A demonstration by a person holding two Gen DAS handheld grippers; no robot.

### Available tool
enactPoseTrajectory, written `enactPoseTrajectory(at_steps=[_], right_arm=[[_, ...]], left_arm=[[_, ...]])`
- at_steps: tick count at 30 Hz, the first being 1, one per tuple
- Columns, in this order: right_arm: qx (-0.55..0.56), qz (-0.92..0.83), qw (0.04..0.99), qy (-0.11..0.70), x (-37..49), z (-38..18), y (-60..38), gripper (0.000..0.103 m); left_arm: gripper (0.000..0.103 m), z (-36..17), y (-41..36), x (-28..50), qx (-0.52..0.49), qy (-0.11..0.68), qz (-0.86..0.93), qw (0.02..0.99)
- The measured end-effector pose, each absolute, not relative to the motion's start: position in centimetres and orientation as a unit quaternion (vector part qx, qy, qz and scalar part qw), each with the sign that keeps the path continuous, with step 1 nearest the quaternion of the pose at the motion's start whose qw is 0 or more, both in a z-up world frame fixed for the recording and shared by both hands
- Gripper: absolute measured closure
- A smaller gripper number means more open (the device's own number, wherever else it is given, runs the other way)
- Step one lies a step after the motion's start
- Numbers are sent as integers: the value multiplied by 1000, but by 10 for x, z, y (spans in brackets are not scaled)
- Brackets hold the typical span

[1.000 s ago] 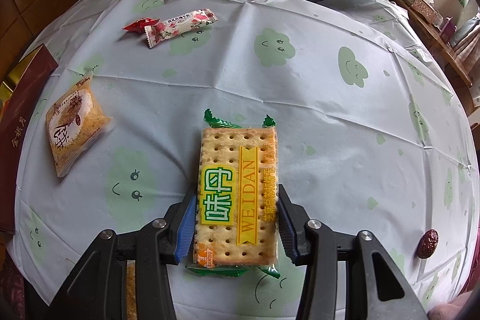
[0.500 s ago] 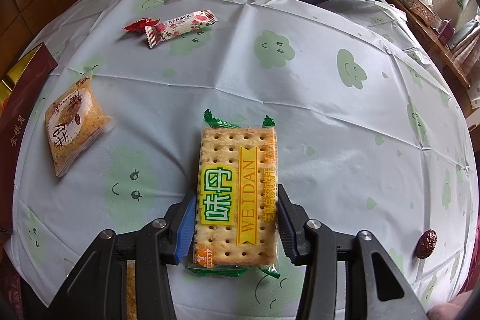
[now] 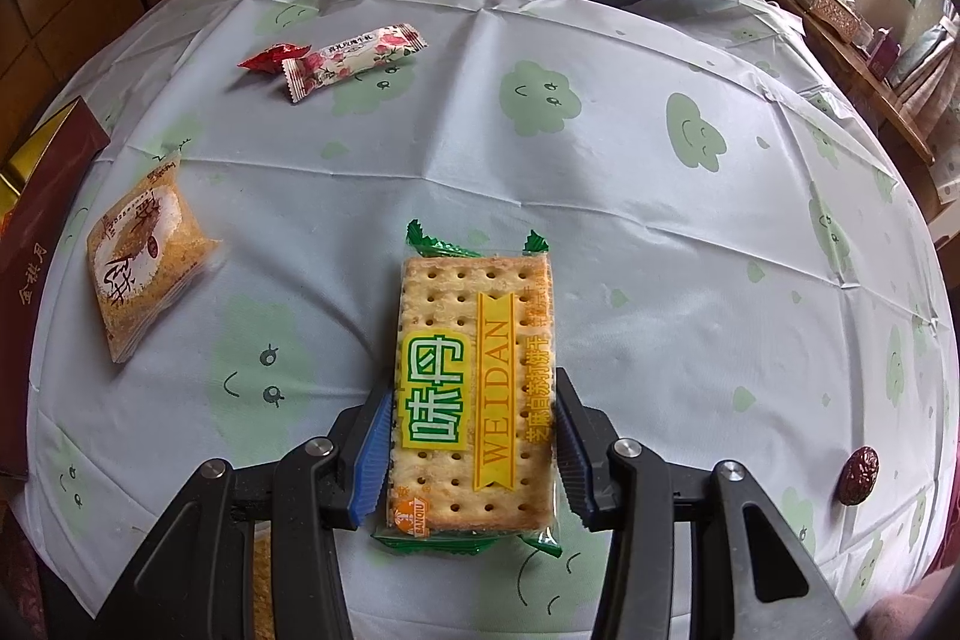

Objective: Organize snacks
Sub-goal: 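Lower the red pack into the gold box and open the left gripper while the right holds the crackers, then carry the WEIDAN cracker pack into the gold box and open the right gripper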

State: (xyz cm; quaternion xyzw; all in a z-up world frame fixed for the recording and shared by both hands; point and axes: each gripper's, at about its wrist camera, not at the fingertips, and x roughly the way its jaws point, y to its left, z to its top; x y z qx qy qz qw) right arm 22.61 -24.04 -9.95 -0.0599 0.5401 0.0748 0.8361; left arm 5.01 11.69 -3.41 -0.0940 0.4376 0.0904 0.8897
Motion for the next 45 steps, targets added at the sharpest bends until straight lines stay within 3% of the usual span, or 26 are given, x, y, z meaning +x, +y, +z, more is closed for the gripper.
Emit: enactPoseTrajectory(at_steps=[28, 45], right_arm=[[2, -1, 856, 517, 214, -97, -230, 55], [13, 46, 881, 470, 199, -57, -191, 55]], left_arm=[[74, -32, 141, 21, -90, 420, 130, 894], [74, -33, 146, 20, -92, 417, 138, 893]])
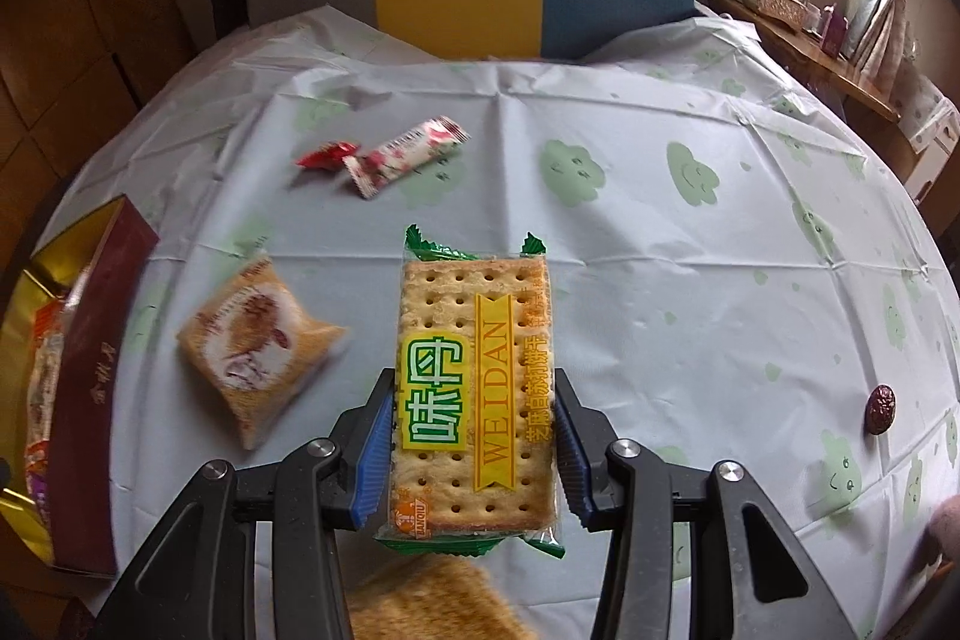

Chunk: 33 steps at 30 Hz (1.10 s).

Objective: Organize snacks
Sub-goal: 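Carry the WEIDAN cracker pack into the gold box and open the right gripper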

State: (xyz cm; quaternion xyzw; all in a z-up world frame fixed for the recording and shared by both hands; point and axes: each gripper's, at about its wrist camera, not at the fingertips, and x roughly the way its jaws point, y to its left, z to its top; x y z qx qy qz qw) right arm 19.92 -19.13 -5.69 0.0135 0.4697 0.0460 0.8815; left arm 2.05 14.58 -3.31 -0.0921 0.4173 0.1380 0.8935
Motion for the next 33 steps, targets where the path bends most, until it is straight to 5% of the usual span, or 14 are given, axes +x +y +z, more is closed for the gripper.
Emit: enactPoseTrajectory(at_steps=[20, 33], right_arm=[[32, 284, 843, 455, 146, -4, -45, 55], [-3, 338, 810, 480, 128, -24, 27, 55]], left_arm=[[73, -33, 159, 20, -100, 408, 165, 892], [73, -34, 176, 19, -114, 400, 197, 888]])
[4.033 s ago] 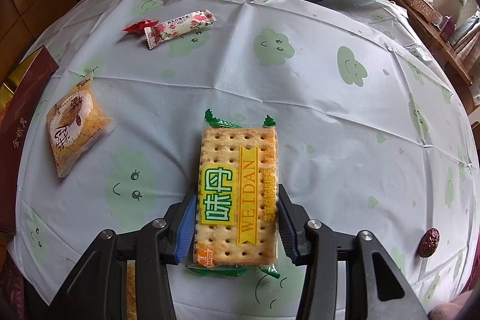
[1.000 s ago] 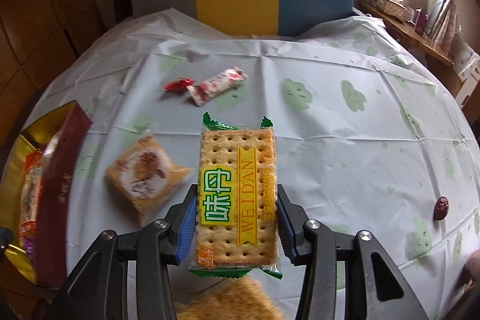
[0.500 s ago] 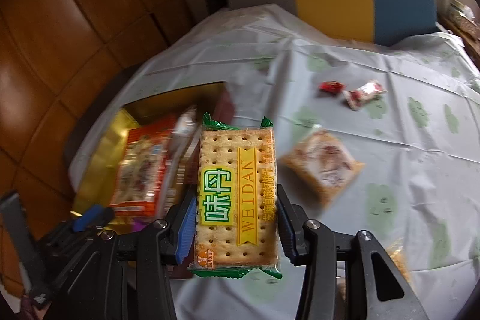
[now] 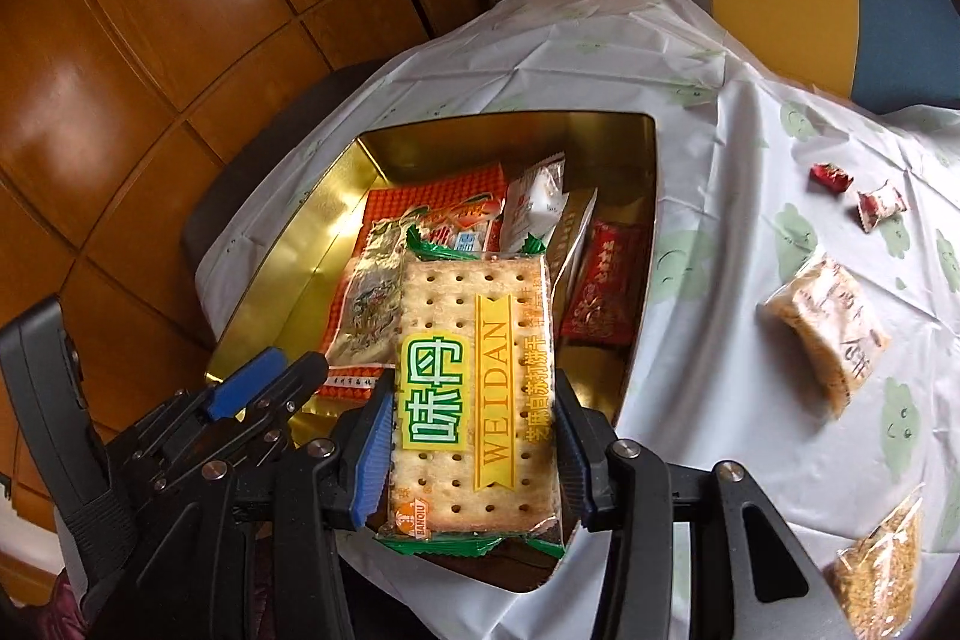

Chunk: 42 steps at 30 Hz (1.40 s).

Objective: Organize snacks
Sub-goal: 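Carry the WEIDAN cracker pack into the gold box and open the right gripper, then move the right tool over the rice-crisp bag while the left tool moves toward the candies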

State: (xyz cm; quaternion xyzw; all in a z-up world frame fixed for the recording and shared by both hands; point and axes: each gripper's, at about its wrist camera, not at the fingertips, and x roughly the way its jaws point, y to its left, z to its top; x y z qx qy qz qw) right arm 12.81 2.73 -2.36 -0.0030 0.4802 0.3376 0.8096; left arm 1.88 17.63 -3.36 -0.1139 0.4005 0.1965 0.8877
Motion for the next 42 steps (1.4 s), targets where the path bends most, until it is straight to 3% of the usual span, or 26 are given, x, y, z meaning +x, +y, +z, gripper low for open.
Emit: enactPoseTrajectory(at_steps=[22, 42], right_arm=[[-48, 313, 817, 482, 126, -39, 33, 54], [-41, 317, 859, 401, 94, -19, -7, 54]], left_arm=[[73, -36, 180, 19, -113, 402, 206, 885], [73, -32, 164, 20, -90, 401, 184, 893]])
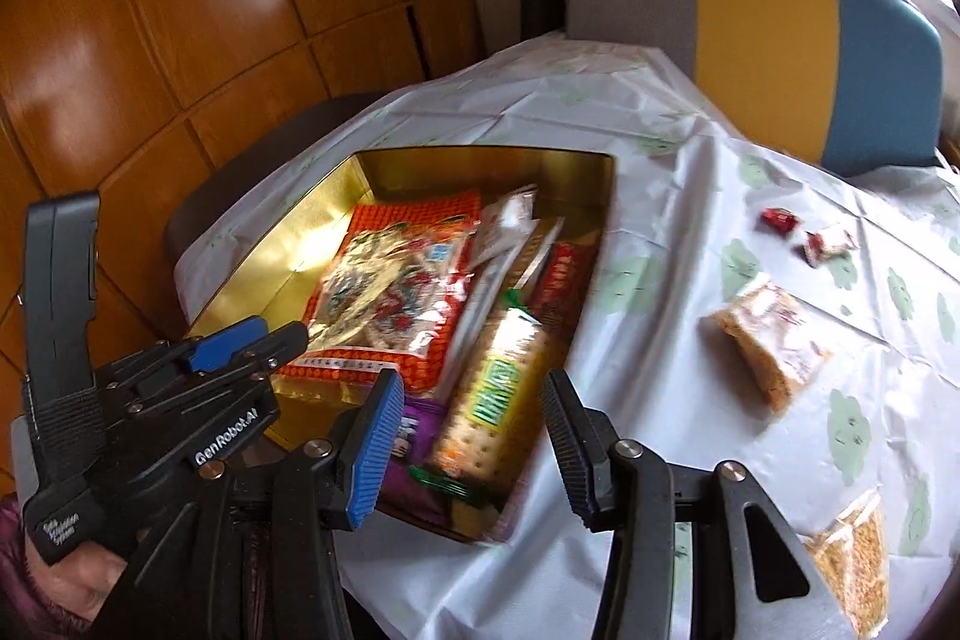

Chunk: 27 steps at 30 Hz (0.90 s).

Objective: Organize snacks
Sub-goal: 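Move the right tool over the rice-crisp bag while the left tool moves toward the candies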

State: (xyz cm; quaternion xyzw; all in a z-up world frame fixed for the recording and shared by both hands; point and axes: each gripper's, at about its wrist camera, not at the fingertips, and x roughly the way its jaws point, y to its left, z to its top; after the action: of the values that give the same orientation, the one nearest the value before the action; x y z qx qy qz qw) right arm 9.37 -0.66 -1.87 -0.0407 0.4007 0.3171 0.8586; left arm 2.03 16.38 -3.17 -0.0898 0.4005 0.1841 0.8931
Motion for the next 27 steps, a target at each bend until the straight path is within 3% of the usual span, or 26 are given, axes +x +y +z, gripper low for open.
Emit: enactPoseTrajectory(at_steps=[14, 18, 27], right_arm=[[-8, 219, 870, 441, 106, -35, -99, 52], [-32, 192, 872, 449, 107, -36, -133, 36], [-56, 145, 844, 514, 119, -50, -193, 33]], left_arm=[[72, -28, 146, 20, -67, 390, 155, 905], [71, -25, 142, 21, -66, 388, 146, 907], [70, -16, 120, 27, -48, 384, 113, 915]])
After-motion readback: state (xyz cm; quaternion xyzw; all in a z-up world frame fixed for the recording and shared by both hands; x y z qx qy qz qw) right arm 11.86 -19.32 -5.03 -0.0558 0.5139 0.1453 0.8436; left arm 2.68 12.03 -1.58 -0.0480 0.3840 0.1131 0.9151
